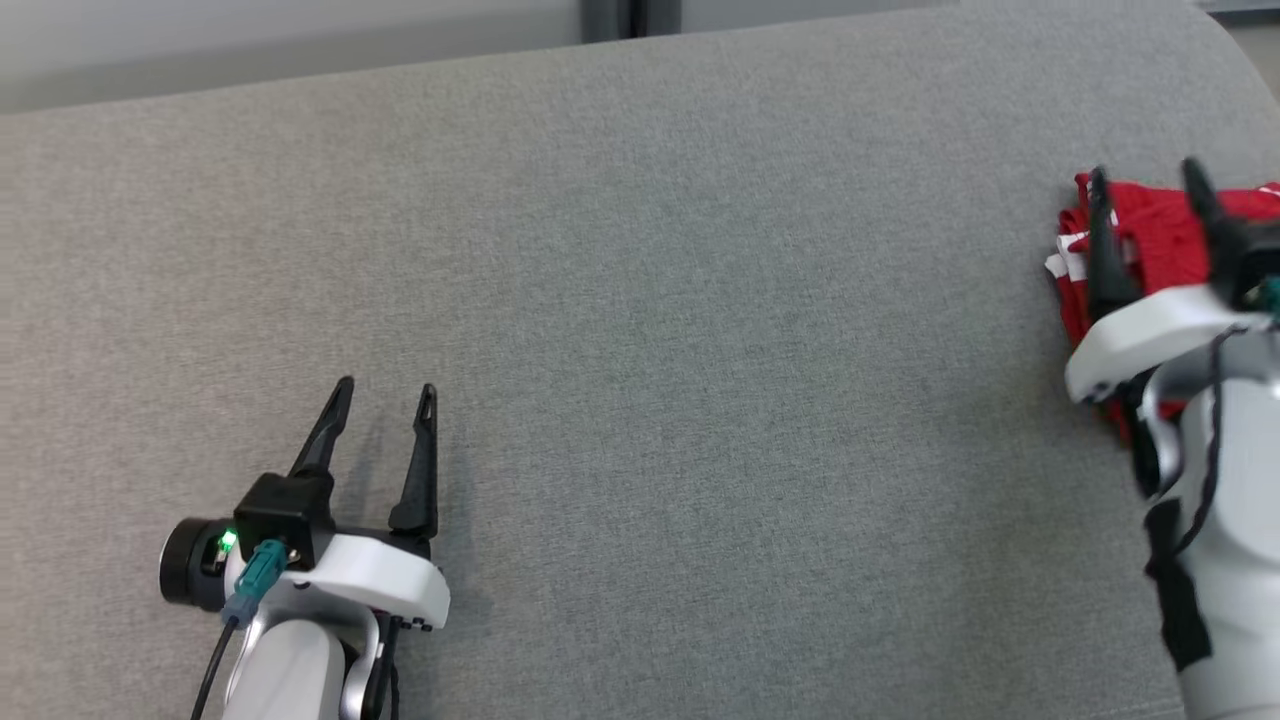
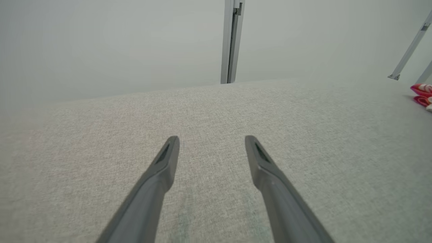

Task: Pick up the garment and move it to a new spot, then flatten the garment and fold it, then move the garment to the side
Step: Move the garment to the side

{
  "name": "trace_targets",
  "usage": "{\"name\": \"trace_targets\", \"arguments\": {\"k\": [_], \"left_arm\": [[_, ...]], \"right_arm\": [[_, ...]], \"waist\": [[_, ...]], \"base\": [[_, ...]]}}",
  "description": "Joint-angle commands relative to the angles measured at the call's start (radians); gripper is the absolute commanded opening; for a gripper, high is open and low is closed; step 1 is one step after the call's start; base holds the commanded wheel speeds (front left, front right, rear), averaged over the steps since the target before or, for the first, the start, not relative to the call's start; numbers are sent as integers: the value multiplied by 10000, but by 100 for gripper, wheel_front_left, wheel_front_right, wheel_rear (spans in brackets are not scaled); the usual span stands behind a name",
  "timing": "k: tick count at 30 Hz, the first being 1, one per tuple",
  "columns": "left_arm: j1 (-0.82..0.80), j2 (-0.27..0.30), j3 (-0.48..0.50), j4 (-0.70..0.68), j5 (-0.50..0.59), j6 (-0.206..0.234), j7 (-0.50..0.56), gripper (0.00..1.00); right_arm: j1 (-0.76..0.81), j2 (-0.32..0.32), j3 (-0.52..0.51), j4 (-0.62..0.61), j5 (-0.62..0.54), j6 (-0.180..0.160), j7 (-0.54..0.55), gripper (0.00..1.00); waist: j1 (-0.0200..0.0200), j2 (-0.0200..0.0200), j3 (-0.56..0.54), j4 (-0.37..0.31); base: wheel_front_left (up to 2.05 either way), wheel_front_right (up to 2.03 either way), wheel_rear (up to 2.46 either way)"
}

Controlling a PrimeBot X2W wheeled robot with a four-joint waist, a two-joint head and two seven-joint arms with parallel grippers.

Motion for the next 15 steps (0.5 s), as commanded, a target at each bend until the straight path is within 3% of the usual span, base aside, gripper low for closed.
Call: {"name": "trace_targets", "arguments": {"k": [1,15], "left_arm": [[171,46,107,-13,-95,75,-9,100],[1084,42,549,204,-326,409,-11,100]], "right_arm": [[329,57,186,-158,181,-4,5,100],[3342,542,1409,-1694,1854,-4,5,100]], "waist": [[0,0,-216,167],[0,0,-1520,1005]], "base": [[0,0,0],[0,0,0]]}}
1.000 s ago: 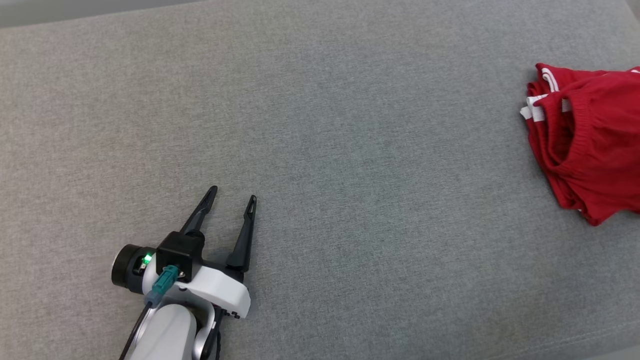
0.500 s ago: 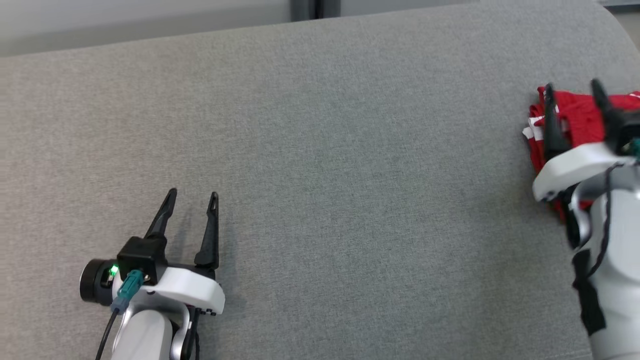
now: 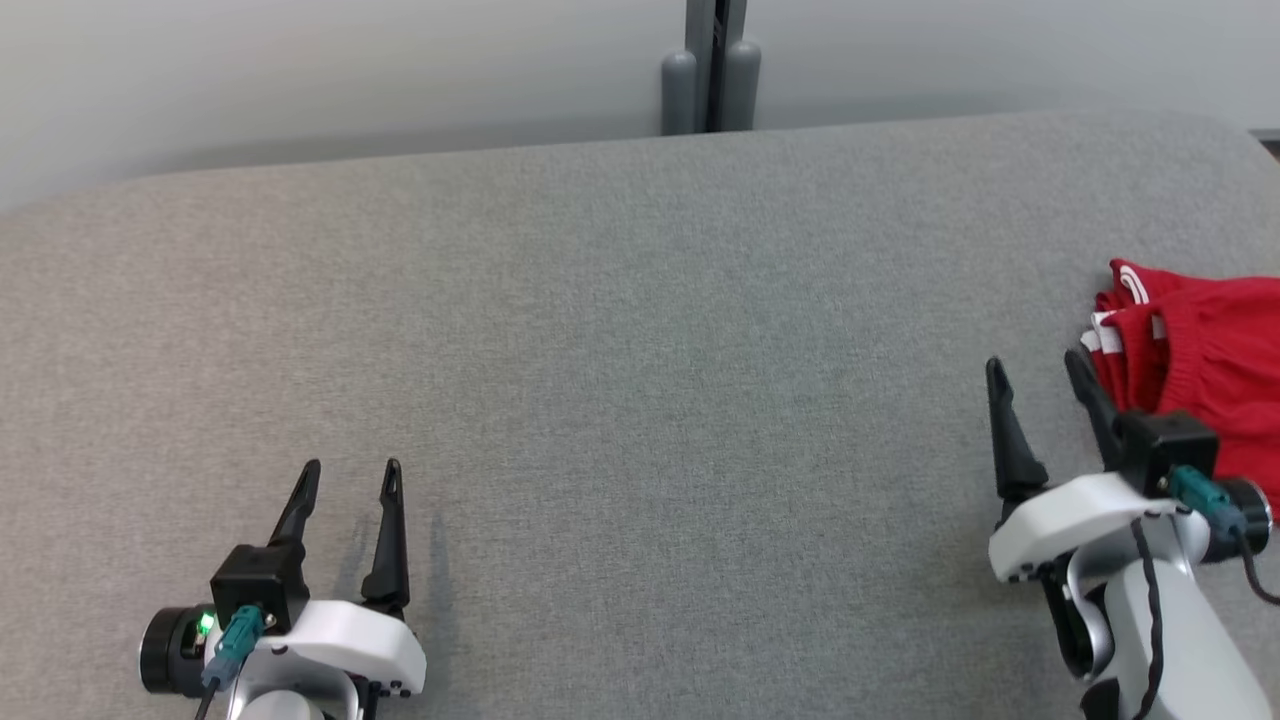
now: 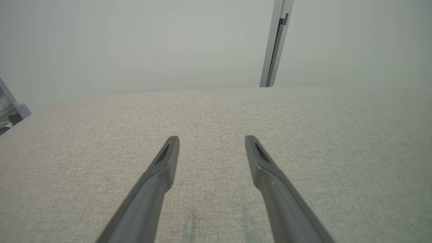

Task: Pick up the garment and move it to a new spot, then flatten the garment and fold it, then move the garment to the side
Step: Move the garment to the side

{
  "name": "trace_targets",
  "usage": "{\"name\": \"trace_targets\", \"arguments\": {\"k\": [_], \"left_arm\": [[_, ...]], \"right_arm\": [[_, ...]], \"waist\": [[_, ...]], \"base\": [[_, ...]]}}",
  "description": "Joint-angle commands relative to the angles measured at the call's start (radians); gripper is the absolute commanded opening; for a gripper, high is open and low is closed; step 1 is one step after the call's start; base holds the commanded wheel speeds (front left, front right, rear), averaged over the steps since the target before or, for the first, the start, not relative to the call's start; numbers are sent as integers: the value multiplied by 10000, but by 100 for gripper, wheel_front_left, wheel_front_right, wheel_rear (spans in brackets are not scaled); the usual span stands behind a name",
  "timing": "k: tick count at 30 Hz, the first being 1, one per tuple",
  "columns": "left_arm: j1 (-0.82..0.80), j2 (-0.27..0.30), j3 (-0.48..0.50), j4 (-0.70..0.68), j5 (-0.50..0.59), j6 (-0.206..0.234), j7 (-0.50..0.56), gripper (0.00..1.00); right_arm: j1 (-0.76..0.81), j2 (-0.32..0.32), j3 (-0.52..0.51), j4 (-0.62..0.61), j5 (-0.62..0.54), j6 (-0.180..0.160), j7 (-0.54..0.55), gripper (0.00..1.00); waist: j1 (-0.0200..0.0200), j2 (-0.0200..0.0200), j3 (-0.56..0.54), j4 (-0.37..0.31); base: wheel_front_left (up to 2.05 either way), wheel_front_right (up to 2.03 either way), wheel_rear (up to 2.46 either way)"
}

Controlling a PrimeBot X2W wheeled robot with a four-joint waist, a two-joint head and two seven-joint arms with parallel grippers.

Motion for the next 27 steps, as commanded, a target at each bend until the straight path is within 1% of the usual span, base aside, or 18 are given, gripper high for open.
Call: {"name": "trace_targets", "arguments": {"k": [1,4,16,21,27], "left_arm": [[127,33,45,54,-26,86,-11,100],[331,39,148,130,-60,91,-9,100],[949,36,483,259,-74,201,-9,100],[1086,36,629,306,-125,280,-11,100],[1047,36,720,443,-266,209,-10,100]], "right_arm": [[273,-39,92,-80,218,-4,5,100],[731,-39,352,-160,496,-4,5,100],[1822,-48,490,-280,1149,-4,5,100],[1987,-43,568,-403,962,-4,4,100],[1985,-46,630,-682,828,-4,4,100]], "waist": [[0,0,-287,190],[0,0,-557,290],[0,0,-1329,335],[0,0,-1450,239],[0,0,-1381,144]], "base": [[0,0,0],[0,0,0],[0,0,0],[0,0,0],[0,0,0]]}}
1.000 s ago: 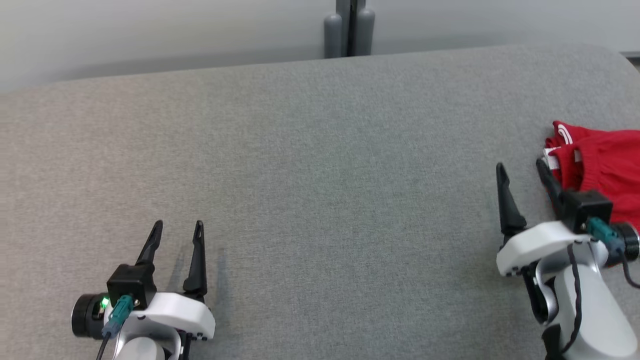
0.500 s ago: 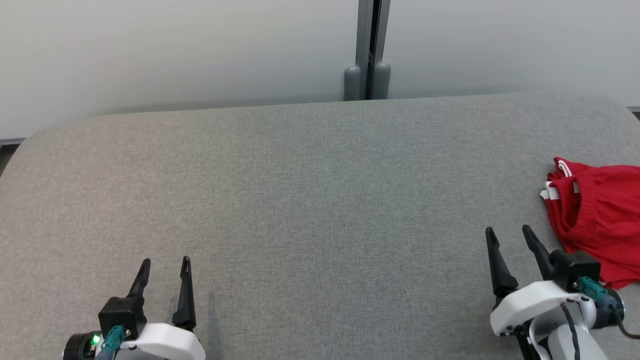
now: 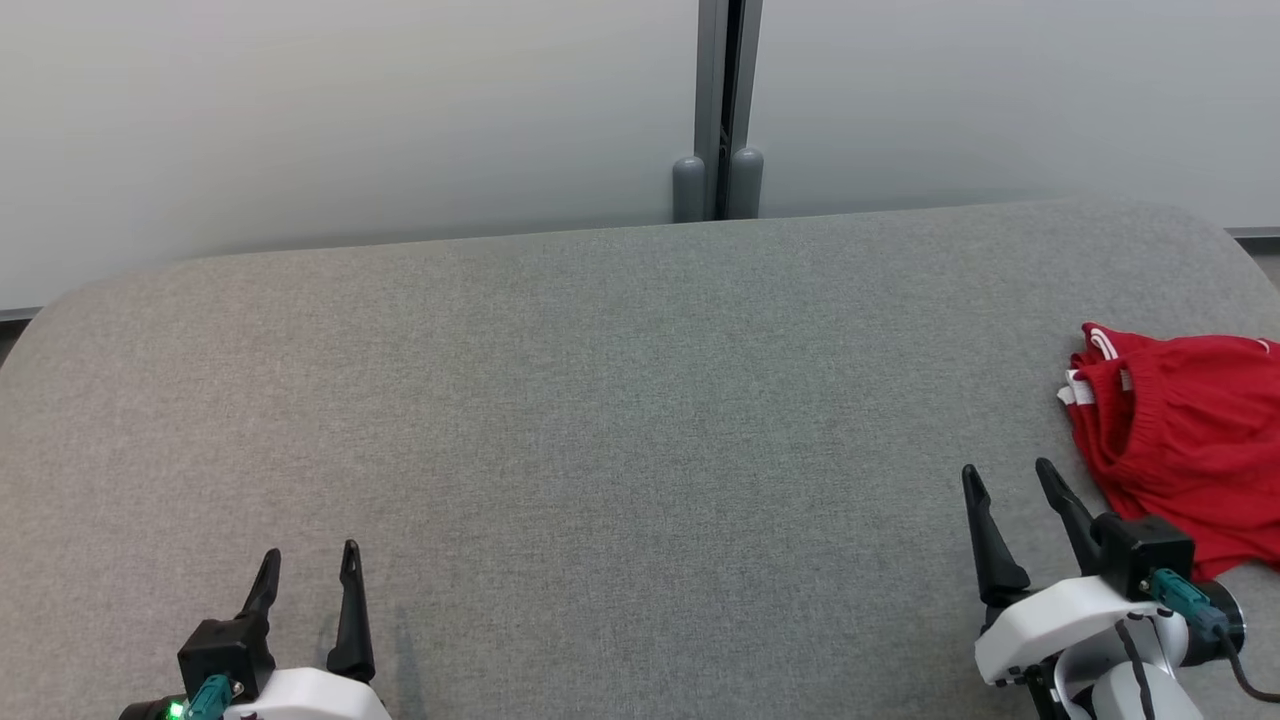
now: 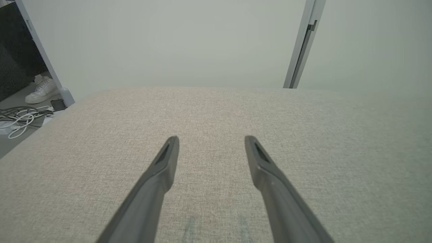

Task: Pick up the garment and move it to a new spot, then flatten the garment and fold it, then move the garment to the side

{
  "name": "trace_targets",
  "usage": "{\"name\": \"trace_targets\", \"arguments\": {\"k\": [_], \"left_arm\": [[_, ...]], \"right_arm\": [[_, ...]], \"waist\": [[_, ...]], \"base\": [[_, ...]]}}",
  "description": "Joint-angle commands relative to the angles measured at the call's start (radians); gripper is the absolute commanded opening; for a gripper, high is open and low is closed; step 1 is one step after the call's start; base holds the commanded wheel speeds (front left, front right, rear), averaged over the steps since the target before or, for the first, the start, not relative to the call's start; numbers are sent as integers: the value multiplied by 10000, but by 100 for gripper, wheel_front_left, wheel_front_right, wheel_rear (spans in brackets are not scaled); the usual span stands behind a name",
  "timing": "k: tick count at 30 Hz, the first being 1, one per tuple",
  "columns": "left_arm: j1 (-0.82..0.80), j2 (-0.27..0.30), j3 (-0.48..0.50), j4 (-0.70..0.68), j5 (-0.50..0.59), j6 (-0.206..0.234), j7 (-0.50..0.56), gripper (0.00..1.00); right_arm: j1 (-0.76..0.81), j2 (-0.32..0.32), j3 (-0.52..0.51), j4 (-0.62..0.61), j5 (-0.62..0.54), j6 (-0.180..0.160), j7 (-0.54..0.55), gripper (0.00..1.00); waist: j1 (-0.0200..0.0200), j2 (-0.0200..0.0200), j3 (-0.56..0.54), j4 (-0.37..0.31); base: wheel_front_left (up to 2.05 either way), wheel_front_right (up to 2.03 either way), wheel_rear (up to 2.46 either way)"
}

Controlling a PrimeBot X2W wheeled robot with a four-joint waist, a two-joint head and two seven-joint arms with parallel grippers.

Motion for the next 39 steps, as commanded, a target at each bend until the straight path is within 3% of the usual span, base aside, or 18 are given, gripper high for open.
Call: {"name": "trace_targets", "arguments": {"k": [1,37,38,39], "left_arm": [[-6,41,44,13,-60,-4,-10,100],[-62,2,-97,215,-289,-39,1,100],[86,-55,-100,363,-247,-36,10,0],[113,-73,-107,458,-232,-29,6,0]], "right_arm": [[75,-65,-38,-127,-9,-4,4,100],[-44,-12,337,19,264,0,0,100],[147,59,335,189,274,0,1,0],[182,82,337,263,267,0,0,0]], "waist": [[0,0,53,-24],[0,0,193,30],[0,0,192,31],[0,0,191,30]], "base": [[0,0,0],[0,0,0],[0,0,0],[0,0,0]]}}
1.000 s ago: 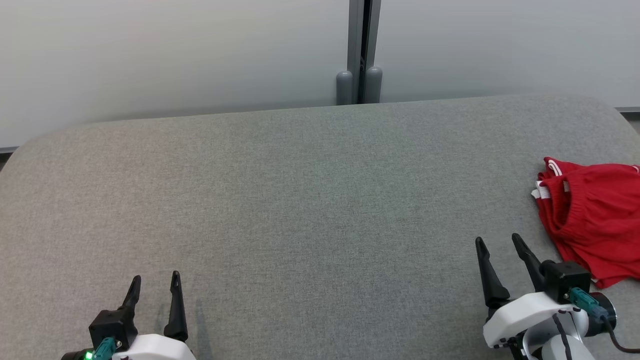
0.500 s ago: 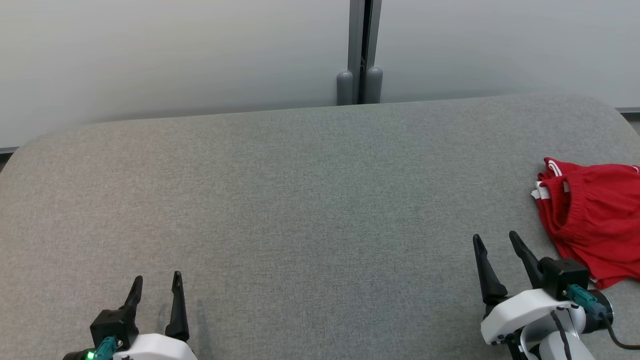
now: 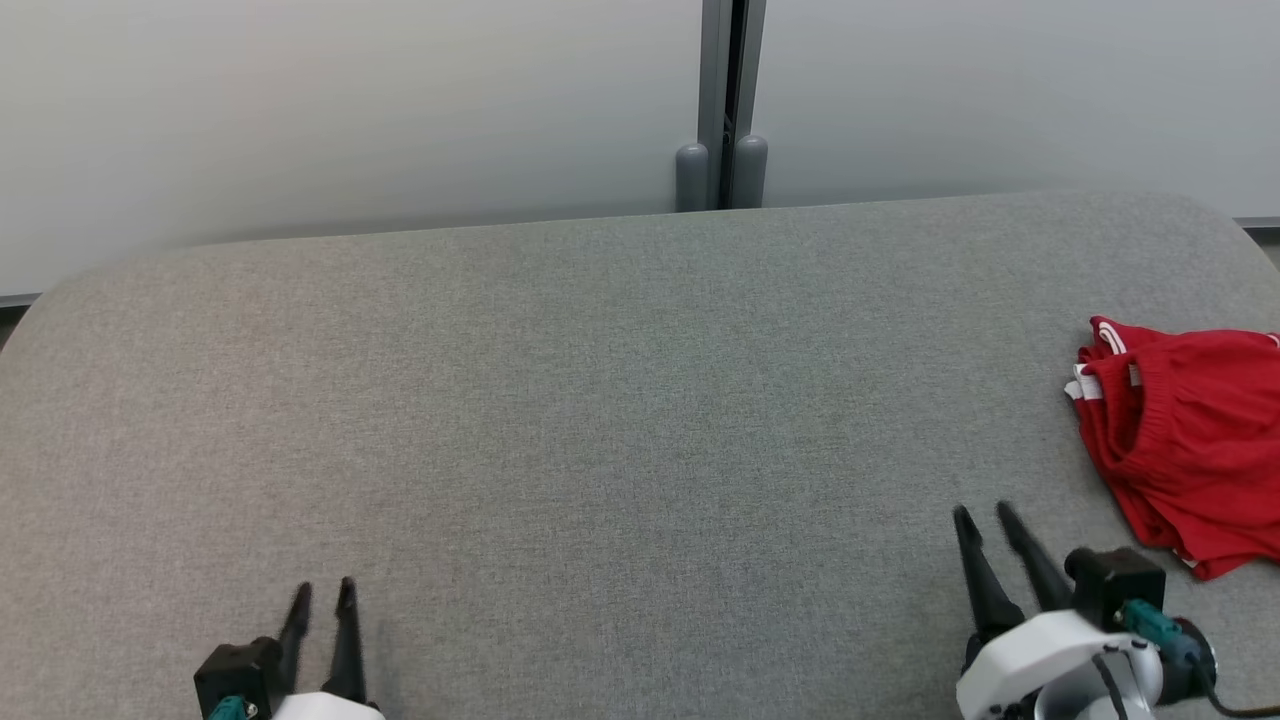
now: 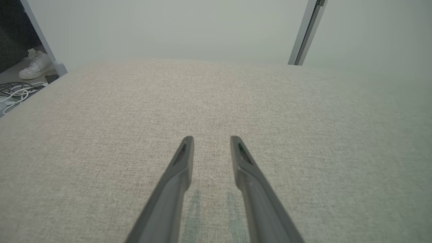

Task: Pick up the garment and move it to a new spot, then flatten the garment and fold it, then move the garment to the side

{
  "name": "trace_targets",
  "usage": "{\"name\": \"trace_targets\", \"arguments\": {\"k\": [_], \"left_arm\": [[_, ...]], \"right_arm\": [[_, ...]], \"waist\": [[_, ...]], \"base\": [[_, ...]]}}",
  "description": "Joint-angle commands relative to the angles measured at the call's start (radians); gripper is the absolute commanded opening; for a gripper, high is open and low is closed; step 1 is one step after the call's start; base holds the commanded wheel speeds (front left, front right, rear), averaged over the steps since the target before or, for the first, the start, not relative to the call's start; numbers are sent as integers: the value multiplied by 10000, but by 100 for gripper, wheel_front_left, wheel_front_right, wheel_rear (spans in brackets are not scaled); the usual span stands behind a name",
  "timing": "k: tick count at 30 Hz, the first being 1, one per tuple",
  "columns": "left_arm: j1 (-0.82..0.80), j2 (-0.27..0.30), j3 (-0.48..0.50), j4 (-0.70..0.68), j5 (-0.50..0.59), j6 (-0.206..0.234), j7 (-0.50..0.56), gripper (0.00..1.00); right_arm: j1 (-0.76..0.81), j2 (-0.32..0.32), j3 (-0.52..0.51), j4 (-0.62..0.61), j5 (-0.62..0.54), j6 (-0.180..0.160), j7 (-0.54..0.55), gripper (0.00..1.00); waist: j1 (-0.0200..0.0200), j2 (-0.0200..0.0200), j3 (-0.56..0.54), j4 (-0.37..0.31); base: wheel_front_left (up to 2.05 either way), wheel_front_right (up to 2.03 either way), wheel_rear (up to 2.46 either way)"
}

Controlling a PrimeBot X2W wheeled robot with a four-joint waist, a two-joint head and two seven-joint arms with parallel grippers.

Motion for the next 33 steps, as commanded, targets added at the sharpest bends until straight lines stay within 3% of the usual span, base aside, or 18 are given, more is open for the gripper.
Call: {"name": "trace_targets", "arguments": {"k": [1,33], "left_arm": [[16,-12,0,50,0,0,4,0],[-324,23,395,-695,-5198,-617,1385,0]], "right_arm": [[45,10,-2,38,4,0,2,0],[354,-29,-705,-999,5239,0,1373,0]], "waist": [[0,0,0,0],[0,0,-98,72]], "base": [[0,0,0],[0,0,0]]}}
